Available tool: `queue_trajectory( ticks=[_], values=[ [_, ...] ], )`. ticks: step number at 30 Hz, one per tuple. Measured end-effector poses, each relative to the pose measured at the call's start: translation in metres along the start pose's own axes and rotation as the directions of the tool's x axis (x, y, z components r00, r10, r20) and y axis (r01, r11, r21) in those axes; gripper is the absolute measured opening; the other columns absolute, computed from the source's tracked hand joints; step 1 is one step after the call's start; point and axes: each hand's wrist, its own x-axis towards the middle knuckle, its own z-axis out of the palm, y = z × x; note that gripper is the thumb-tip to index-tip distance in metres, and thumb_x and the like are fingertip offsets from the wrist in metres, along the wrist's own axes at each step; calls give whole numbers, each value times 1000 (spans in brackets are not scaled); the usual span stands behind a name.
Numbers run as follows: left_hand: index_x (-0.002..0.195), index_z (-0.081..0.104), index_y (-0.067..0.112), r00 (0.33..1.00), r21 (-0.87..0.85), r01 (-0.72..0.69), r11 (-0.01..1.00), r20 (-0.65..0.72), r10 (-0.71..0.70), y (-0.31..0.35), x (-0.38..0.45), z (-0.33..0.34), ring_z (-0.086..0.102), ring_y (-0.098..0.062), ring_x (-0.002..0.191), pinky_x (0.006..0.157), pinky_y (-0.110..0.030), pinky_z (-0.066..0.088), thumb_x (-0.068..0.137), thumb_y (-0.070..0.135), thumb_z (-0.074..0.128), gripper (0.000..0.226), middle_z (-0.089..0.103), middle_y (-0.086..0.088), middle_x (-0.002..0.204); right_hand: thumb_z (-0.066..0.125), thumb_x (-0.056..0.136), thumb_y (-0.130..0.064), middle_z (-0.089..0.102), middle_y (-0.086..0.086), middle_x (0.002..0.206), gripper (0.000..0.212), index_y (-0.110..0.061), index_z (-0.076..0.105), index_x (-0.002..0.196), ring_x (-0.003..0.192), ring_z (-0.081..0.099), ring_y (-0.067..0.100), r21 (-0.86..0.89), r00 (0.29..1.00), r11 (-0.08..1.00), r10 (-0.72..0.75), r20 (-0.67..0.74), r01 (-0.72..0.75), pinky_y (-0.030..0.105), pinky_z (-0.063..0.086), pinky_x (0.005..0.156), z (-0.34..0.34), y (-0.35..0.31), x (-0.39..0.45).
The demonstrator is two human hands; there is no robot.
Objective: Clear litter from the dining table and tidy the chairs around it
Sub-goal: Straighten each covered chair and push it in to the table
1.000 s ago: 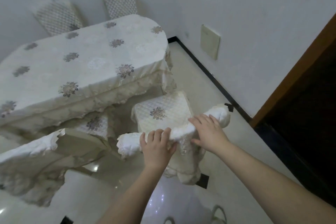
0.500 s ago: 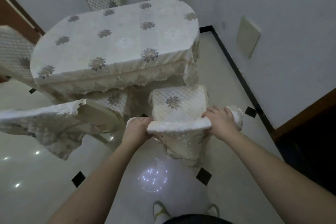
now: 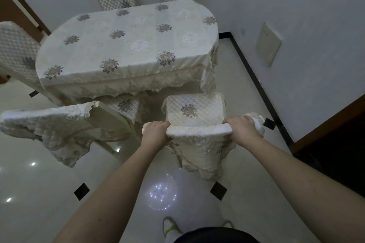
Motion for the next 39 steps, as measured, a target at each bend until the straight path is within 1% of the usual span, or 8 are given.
queue_trajectory(
  ticks=[4, 10, 16, 21, 27, 32, 35, 39],
  values=[
    [85, 63, 16, 1000, 19, 4, 1000, 28, -5, 0, -3, -1, 61, -29, 79, 66, -36, 37, 66, 32, 76, 29, 66, -5, 79, 66, 73, -33, 62, -13, 108, 38, -41, 59, 110, 107, 55, 14, -14, 1000, 1000, 13, 27, -13, 33, 27, 97, 2, -1, -1],
    [91, 60, 15, 997, 62, -30, 998, 78, 25, 2, -13, -6, 60, -30, 85, 67, -37, 39, 74, 34, 72, 28, 67, -7, 87, 59, 75, -28, 63, -16, 102, 33, -44, 59, 104, 102, 56, 13, -39, 999, 999, 40, 23, -39, 33, 27, 95, 10, -2, -7],
    [90, 57, 17, 994, 138, -67, 988, 94, 55, 4, -26, -9, 61, -29, 83, 57, -34, 28, 76, 37, 66, 26, 66, -4, 85, 66, 70, -30, 62, -17, 101, 38, -45, 59, 104, 101, 57, 11, -93, 998, 996, 19, 52, -14, 33, 30, 94, 18, 0, -17],
    [88, 61, 17, 995, 113, -68, 991, 85, 59, 3, -33, -8, 62, -28, 78, 56, -33, 30, 76, 34, 65, 22, 66, -4, 80, 68, 66, -35, 62, -19, 96, 36, -50, 54, 95, 99, 58, 11, -115, 996, 993, 34, 77, -25, 32, 31, 92, 20, -3, -19],
    [87, 57, 19, 995, 133, -13, 991, 97, 0, -7, -44, -16, 62, -25, 78, 55, -32, 33, 77, 37, 63, 21, 66, 0, 82, 61, 76, -35, 62, -15, 103, 30, -46, 59, 103, 103, 55, 13, -108, 998, 994, -25, 52, 31, 32, 30, 94, 13, -19, -15],
    [83, 59, 18, 994, 100, 33, 994, 100, -43, -19, -60, -20, 62, -26, 73, 56, -34, 42, 75, 37, 65, 22, 66, -1, 77, 63, 78, -27, 61, -12, 111, 40, -44, 57, 114, 109, 52, 17, -108, 995, 990, -86, 59, 92, 34, 28, 98, 9, -36, -18],
    [85, 57, 21, 990, 139, 60, 989, 117, -76, -26, -65, -19, 62, -25, 73, 57, -32, 45, 75, 42, 63, 24, 66, 0, 78, 63, 79, -27, 61, -12, 113, 41, -44, 57, 116, 110, 52, 17, -85, 993, 991, -101, 57, 106, 34, 28, 99, 8, -42, -18],
    [90, 58, 21, 986, 167, 46, 985, 152, -72, -31, -64, -22, 62, -23, 76, 55, -30, 41, 75, 44, 64, 28, 66, 1, 82, 59, 83, -30, 61, -12, 115, 38, -45, 56, 118, 111, 52, 16, -60, 991, 990, -121, 57, 125, 33, 27, 99, 6, -45, -18]
  ],
)
